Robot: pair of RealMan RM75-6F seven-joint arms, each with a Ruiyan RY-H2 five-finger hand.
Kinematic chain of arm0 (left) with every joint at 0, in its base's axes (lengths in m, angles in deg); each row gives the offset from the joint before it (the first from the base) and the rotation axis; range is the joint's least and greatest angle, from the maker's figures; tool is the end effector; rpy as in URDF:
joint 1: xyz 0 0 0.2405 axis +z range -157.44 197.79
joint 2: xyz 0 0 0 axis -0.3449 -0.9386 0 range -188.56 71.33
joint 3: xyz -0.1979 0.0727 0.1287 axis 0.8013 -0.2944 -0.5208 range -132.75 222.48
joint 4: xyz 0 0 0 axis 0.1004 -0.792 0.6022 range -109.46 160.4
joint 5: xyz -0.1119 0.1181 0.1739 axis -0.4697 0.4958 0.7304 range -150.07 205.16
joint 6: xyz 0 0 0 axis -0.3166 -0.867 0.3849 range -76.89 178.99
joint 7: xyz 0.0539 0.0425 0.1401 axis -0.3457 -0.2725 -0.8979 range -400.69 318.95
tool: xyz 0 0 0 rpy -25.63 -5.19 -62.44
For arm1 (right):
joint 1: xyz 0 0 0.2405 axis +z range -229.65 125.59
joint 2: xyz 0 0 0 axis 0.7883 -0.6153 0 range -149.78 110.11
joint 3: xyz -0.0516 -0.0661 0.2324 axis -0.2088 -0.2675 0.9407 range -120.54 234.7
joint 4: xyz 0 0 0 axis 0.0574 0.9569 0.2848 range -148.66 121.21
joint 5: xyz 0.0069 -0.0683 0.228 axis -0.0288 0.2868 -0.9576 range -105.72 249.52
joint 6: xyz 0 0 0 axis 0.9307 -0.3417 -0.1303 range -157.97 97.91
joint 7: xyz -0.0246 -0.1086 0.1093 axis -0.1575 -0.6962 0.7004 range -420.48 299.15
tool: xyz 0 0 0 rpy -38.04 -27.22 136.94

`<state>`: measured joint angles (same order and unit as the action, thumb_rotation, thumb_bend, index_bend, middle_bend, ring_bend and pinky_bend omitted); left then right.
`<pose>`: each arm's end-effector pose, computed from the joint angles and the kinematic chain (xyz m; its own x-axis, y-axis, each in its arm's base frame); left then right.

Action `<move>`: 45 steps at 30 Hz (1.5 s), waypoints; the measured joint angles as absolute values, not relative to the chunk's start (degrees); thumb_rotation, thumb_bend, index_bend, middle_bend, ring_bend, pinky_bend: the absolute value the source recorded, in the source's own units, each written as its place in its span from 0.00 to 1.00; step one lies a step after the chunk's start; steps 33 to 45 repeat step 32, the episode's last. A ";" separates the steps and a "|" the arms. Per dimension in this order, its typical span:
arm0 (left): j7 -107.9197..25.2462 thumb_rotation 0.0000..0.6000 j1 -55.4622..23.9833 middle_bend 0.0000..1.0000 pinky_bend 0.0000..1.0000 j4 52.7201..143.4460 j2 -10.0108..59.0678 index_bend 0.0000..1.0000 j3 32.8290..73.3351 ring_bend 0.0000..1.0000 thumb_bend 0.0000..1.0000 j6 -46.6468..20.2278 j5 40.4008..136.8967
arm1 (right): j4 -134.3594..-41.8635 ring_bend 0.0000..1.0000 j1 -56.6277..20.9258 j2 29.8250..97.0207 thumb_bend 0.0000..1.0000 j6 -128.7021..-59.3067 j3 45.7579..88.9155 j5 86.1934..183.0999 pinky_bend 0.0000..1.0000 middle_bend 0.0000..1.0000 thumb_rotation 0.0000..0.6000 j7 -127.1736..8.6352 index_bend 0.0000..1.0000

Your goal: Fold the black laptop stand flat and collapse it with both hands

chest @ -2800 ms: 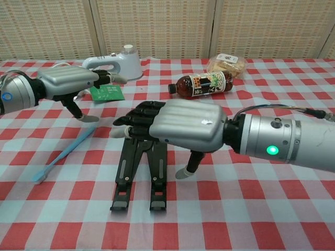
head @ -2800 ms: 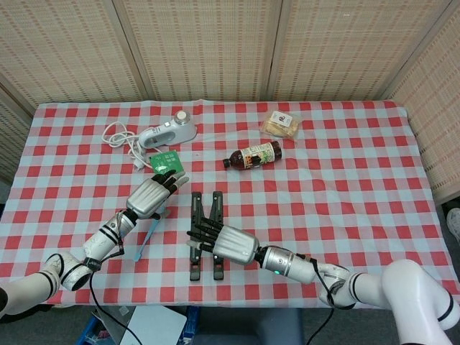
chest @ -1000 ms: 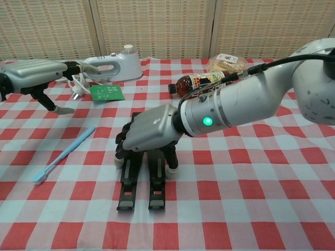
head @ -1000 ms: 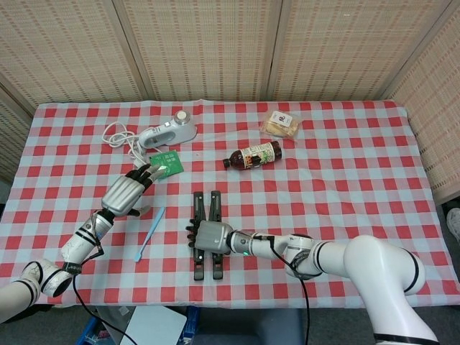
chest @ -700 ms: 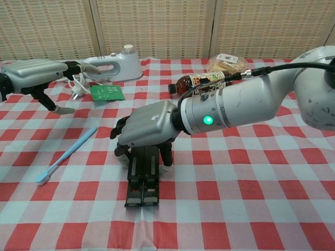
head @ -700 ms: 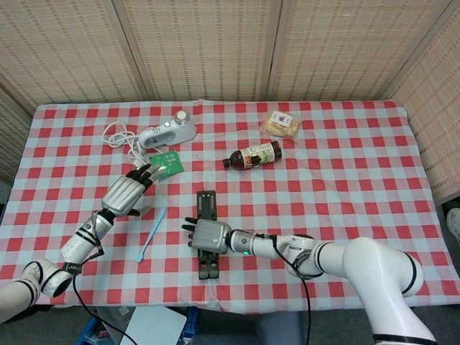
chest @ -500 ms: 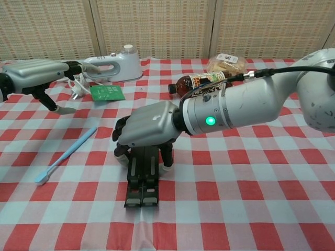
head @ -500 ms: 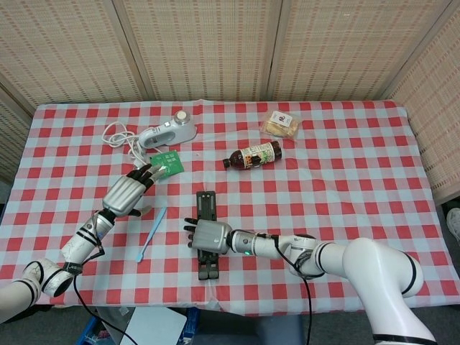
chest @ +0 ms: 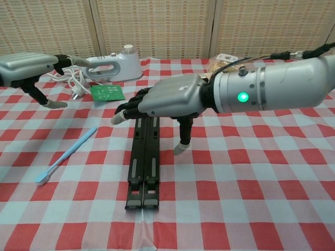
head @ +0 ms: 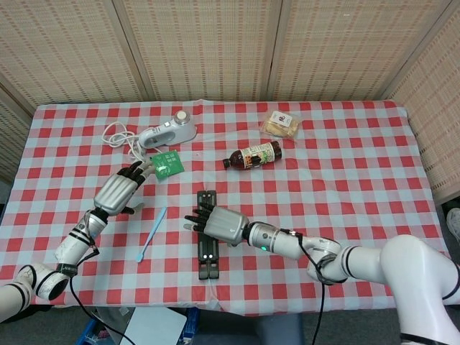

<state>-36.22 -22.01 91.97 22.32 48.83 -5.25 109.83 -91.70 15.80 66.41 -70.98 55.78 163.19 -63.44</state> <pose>-0.2203 0.4000 0.0247 0.5600 0.1388 0.8168 0.7762 -0.4326 -0.4586 -0.0414 -0.3517 -0.0887 0.8008 -0.0675 0.5951 -0.2996 -0.9055 0.3005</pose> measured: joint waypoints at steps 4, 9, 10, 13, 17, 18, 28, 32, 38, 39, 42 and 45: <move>-40.02 1.00 -19.74 0.00 0.20 97.10 19.75 0.00 49.73 0.01 0.26 -6.91 106.62 | -97.05 0.00 10.79 61.83 0.15 -75.79 56.18 159.74 0.00 0.10 1.00 -67.97 0.00; -44.51 1.00 -15.64 0.00 0.20 103.00 15.44 0.00 50.32 0.01 0.26 -11.03 103.57 | -103.61 0.00 2.46 55.88 0.17 -84.38 55.55 155.64 0.00 0.15 1.00 -74.18 0.00; -44.99 1.00 -14.90 0.00 0.20 103.74 14.83 0.00 50.32 0.01 0.26 -11.92 103.33 | -104.65 0.00 0.92 54.89 0.17 -86.08 55.34 155.04 0.00 0.16 1.00 -75.12 0.01; -45.89 1.00 -12.44 0.00 0.20 105.96 13.42 0.00 50.23 0.01 0.26 -15.07 102.85 | -107.80 0.01 -4.29 51.91 0.17 -92.05 54.57 153.46 0.03 0.20 1.00 -77.55 0.05; -47.01 1.00 -8.49 0.00 0.20 108.99 11.40 0.00 49.72 0.01 0.26 -20.00 102.75 | -111.19 0.05 -11.51 48.33 0.17 -100.07 53.26 152.29 0.08 0.24 1.00 -79.29 0.08; -47.34 1.00 -7.55 0.00 0.20 109.71 10.91 0.00 49.55 0.01 0.26 -21.06 102.72 | -112.04 0.05 -13.85 47.24 0.17 -102.48 52.71 152.14 0.08 0.24 1.00 -79.51 0.08; -49.19 1.00 2.76 0.00 0.20 113.63 8.33 0.01 47.23 0.02 0.26 -32.84 103.54 | -114.77 0.05 -30.71 41.30 0.18 -116.39 48.52 152.04 0.09 0.24 1.00 -76.20 0.11; -50.20 1.00 6.72 0.00 0.20 115.33 7.28 0.02 45.05 0.02 0.26 -35.78 104.91 | -114.19 0.05 -35.13 40.43 0.18 -119.25 47.86 152.63 0.09 0.23 1.00 -74.32 0.12; -50.20 1.00 6.72 0.00 0.20 115.33 7.28 0.02 45.05 0.02 0.26 -35.78 104.91 | -114.19 0.05 -35.13 40.43 0.18 -119.25 47.86 152.63 0.09 0.23 1.00 -74.32 0.12; -50.20 1.00 6.72 0.00 0.20 115.33 7.28 0.02 45.05 0.02 0.26 -35.78 104.91 | -114.19 0.05 -35.13 40.43 0.18 -119.25 47.86 152.63 0.09 0.23 1.00 -74.32 0.12; -50.20 1.00 6.72 0.00 0.20 115.33 7.28 0.02 45.05 0.02 0.26 -35.78 104.91 | -114.19 0.05 -35.13 40.43 0.18 -119.25 47.86 152.63 0.09 0.23 1.00 -74.32 0.12; -50.20 1.00 6.72 0.00 0.20 115.33 7.28 0.02 45.05 0.02 0.26 -35.78 104.91 | -114.19 0.05 -35.13 40.43 0.18 -119.25 47.86 152.63 0.09 0.23 1.00 -74.32 0.12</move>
